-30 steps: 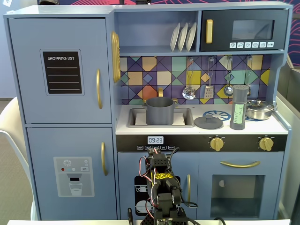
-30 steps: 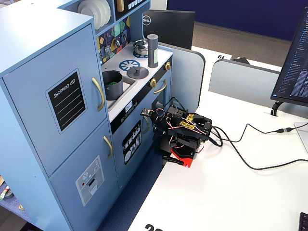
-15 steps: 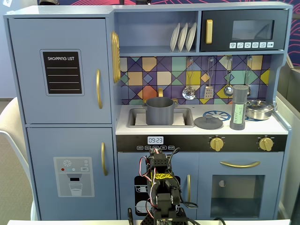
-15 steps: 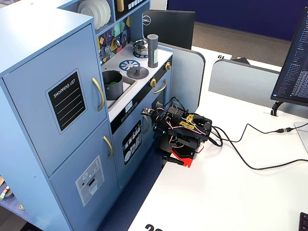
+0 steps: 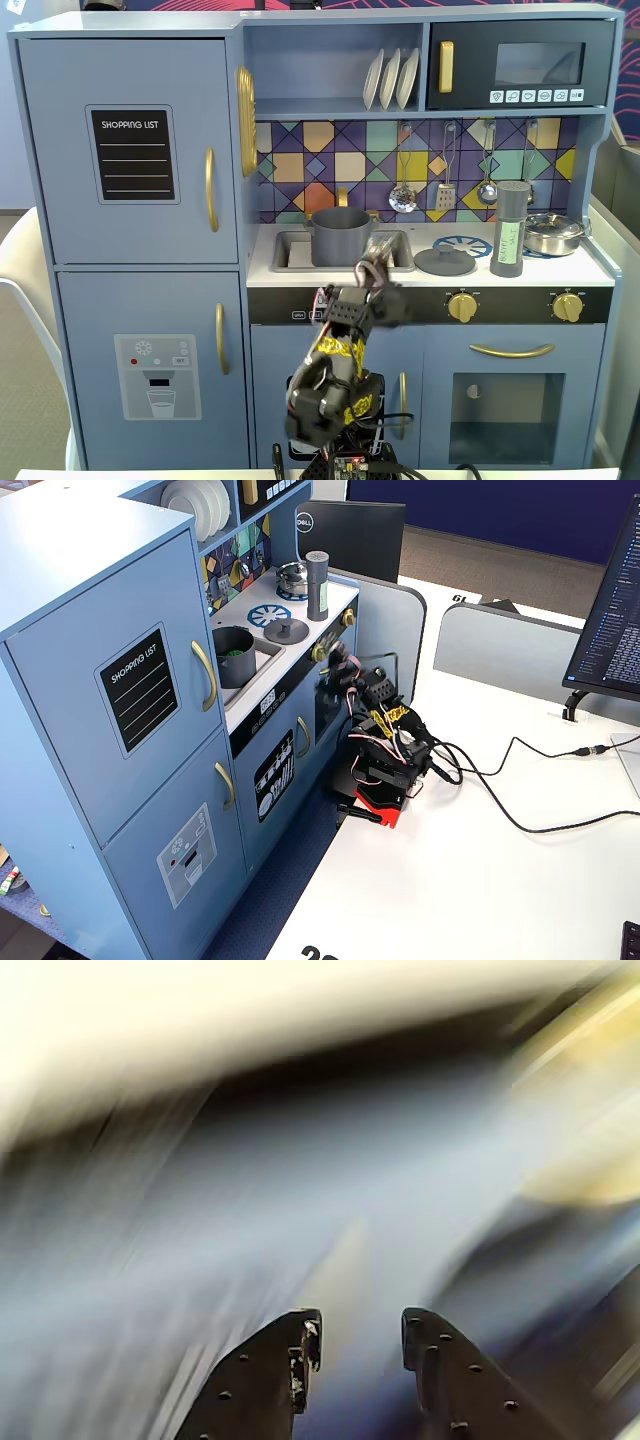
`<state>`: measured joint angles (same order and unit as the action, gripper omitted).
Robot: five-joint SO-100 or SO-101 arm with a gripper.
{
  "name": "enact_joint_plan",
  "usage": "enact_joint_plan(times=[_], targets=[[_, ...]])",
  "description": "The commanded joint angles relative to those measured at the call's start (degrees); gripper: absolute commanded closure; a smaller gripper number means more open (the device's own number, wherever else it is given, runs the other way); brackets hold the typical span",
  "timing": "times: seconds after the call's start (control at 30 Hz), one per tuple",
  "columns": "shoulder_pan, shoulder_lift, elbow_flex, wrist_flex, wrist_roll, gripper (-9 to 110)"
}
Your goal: Put salt in the gray recipient
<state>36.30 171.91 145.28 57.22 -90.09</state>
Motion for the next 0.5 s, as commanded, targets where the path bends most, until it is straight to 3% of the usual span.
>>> enact_joint_plan(times=[0.0,0.23,0.47], targets=[[9.14,-6.15,-9.32,-15.91,-0.53,94],[15.21,-18.46,-11.69,-40.61,3.52,62],[17.49,-32.43,-13.8,-60.03,4.66,43]])
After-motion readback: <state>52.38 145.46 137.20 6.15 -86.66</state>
